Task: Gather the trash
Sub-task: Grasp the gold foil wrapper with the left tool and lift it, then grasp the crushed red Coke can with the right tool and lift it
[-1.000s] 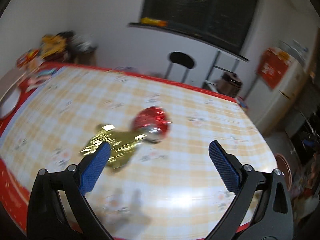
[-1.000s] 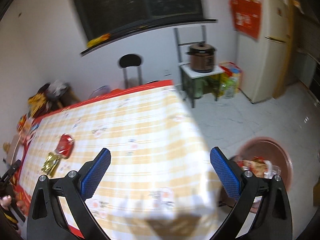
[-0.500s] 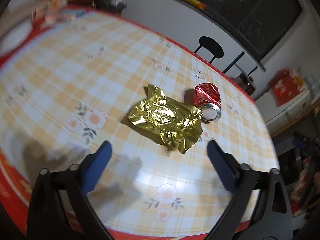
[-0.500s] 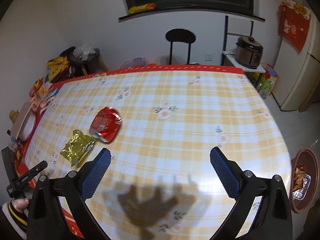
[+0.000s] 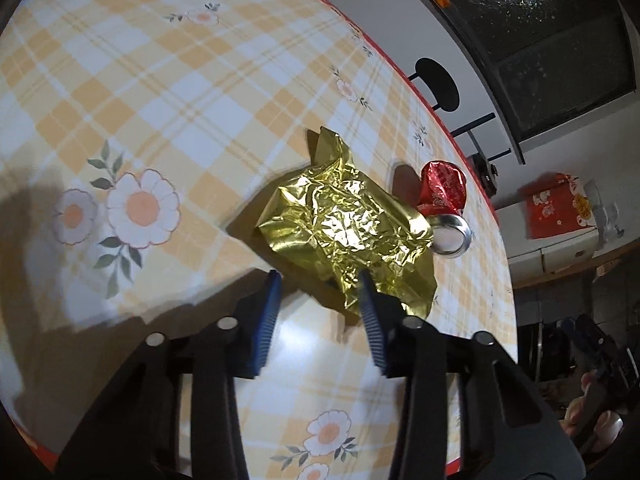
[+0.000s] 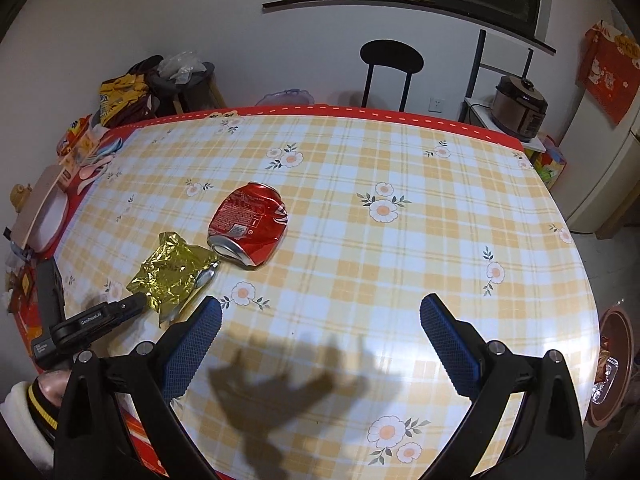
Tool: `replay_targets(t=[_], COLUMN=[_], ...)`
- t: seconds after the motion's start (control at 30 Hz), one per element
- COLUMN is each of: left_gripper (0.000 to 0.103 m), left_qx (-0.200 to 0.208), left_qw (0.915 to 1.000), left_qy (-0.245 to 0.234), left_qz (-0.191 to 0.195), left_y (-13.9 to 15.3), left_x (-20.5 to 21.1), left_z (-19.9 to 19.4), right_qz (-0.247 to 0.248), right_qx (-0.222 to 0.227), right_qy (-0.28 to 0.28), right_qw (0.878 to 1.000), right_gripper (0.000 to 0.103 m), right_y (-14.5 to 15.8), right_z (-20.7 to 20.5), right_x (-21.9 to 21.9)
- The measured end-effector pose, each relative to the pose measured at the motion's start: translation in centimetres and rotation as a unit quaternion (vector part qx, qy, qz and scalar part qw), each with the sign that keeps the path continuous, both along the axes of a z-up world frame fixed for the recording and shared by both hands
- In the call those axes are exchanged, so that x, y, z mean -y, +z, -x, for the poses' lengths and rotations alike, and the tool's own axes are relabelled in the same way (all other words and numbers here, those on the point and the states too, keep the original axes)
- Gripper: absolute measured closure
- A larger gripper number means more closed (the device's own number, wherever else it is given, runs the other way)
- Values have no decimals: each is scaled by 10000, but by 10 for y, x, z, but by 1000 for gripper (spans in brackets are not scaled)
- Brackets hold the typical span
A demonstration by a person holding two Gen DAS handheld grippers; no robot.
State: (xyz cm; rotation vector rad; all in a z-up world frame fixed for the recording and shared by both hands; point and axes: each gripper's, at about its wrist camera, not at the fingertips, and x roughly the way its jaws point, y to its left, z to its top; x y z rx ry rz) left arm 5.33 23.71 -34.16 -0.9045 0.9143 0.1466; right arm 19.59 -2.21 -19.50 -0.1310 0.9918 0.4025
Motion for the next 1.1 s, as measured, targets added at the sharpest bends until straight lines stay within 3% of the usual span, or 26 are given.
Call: replay_targets(t=[0.3, 0.47, 0.57, 0.87, 1.1], left_gripper=[64, 66, 83, 89, 90], left_qx=[194, 115, -53, 85, 144], left_qw=[9967, 9966, 9982, 9989, 9949], left_qy=[368, 413, 347, 126, 290], left_qz=[699, 701, 488, -448, -959], left_y=[-9, -8, -10, 20, 43], left_x=[-9, -9, -7, -20, -41], left_z=[-8, -20, -28, -10, 28], right_qz=[155, 187, 216, -226, -73], right_qx=[-80, -87, -88, -348, -601], right_qy=[-146, -151, -168, -124, 248], right_qw=[9997, 9997, 9996, 9991, 9979], right_gripper=[5, 5, 5, 5, 5], right_y=[-7, -11, -15, -35, -64], right_z=[-5, -4, -7, -35, -67], right_x=[2, 1, 0, -26, -98])
